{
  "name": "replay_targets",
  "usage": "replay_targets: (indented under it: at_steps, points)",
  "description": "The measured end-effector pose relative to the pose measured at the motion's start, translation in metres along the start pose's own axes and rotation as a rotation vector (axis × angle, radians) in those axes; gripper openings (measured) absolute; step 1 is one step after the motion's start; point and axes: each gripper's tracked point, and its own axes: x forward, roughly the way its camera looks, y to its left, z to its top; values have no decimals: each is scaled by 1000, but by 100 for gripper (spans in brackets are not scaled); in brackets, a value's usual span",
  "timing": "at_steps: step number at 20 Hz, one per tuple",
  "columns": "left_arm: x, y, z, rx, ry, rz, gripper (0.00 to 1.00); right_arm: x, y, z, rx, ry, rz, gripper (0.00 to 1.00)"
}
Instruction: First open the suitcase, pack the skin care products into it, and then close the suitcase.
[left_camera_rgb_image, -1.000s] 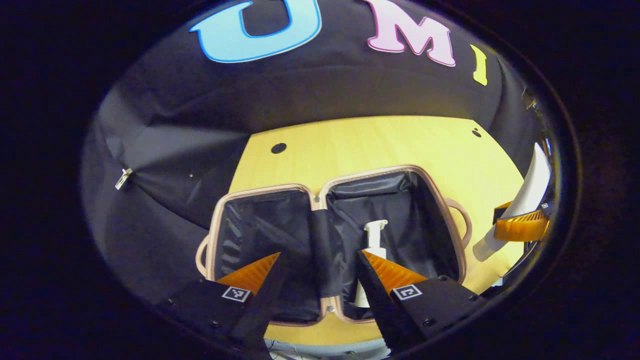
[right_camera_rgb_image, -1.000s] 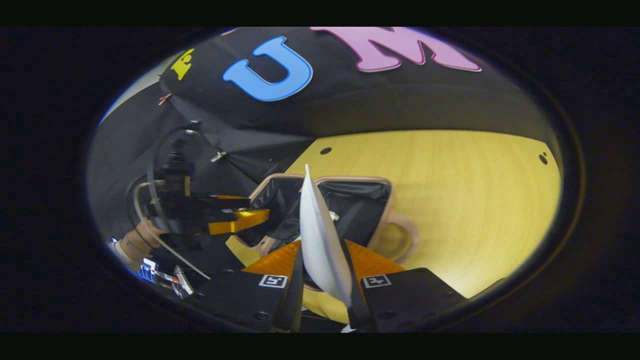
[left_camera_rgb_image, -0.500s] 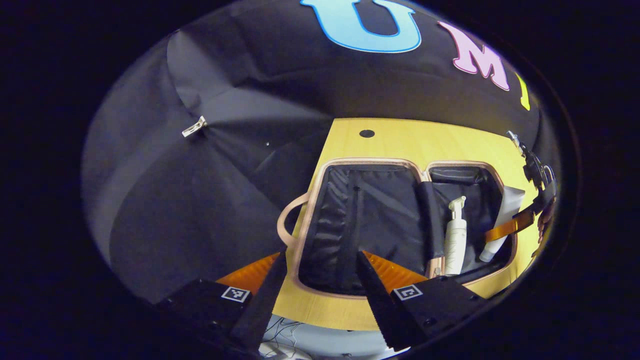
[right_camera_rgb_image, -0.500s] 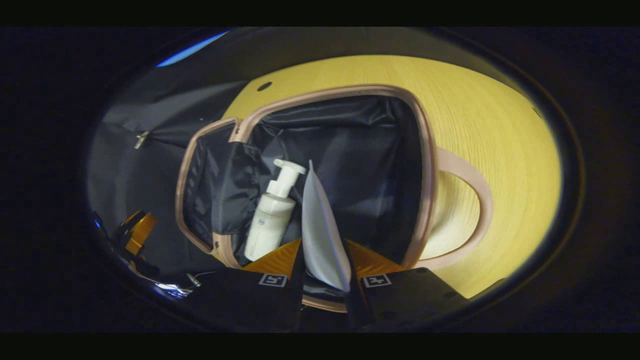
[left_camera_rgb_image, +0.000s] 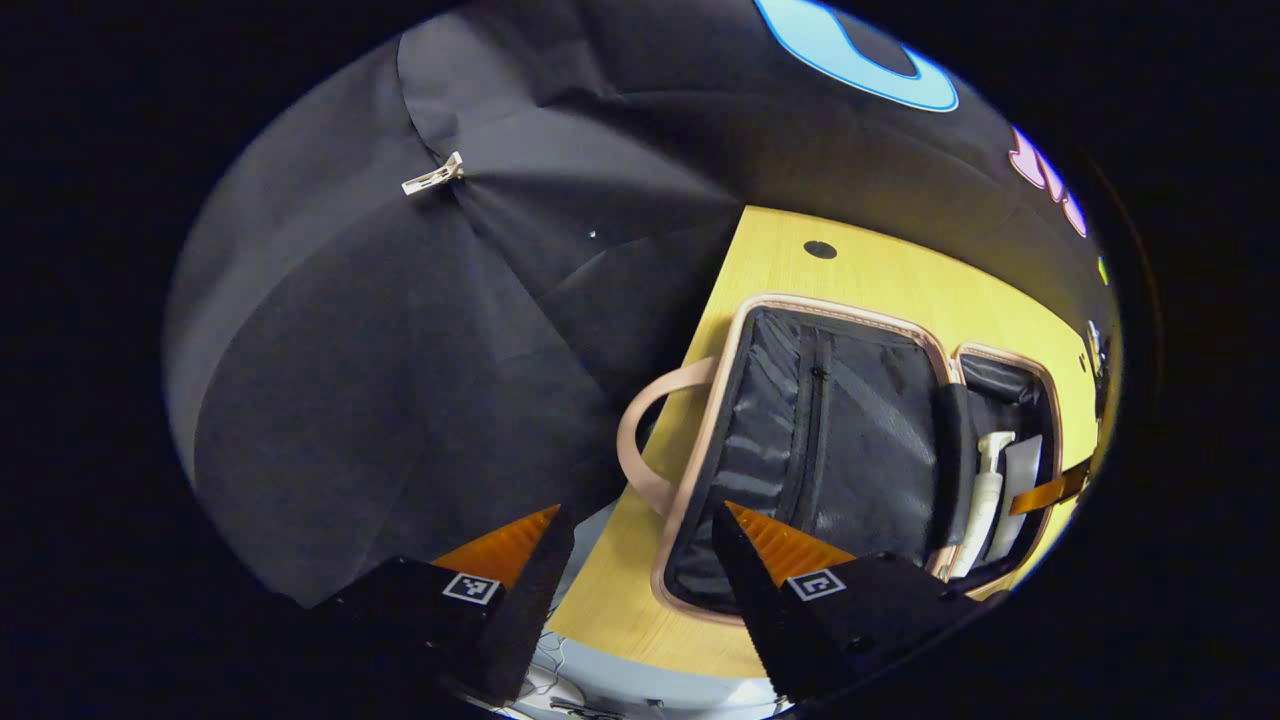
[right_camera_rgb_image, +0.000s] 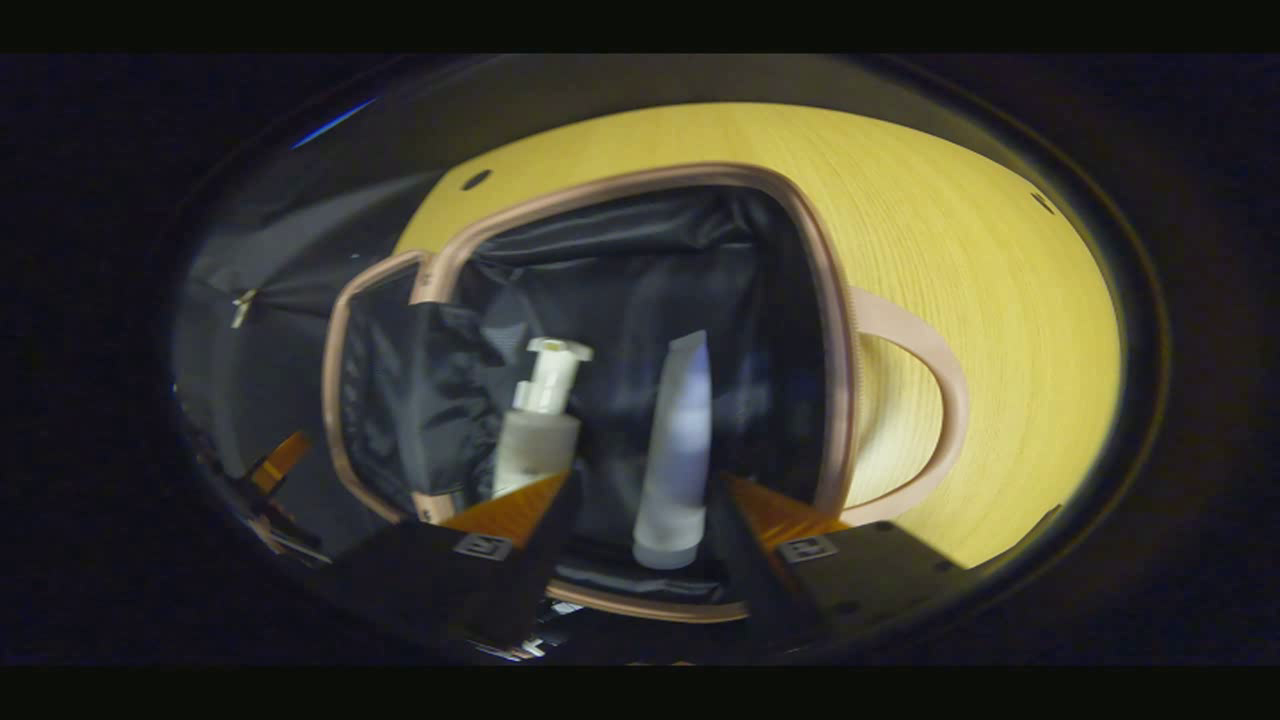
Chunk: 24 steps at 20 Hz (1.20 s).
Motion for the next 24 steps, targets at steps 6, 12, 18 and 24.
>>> replay_targets:
  at_steps: [6,12,18,24]
  points:
    - [42,15,36,-27,22,0,89,-122,17,44,-334,-508,94,98]
    - [102,27,25,29,200,25,86,-166,-20,28,-383,-592,-3,98]
    - [140,15,3,15,344,-47,77,-173,-27,16,-345,-573,-35,98]
    - [143,6,8,10,352,-74,17,-179,-27,14,-331,-598,-44,98]
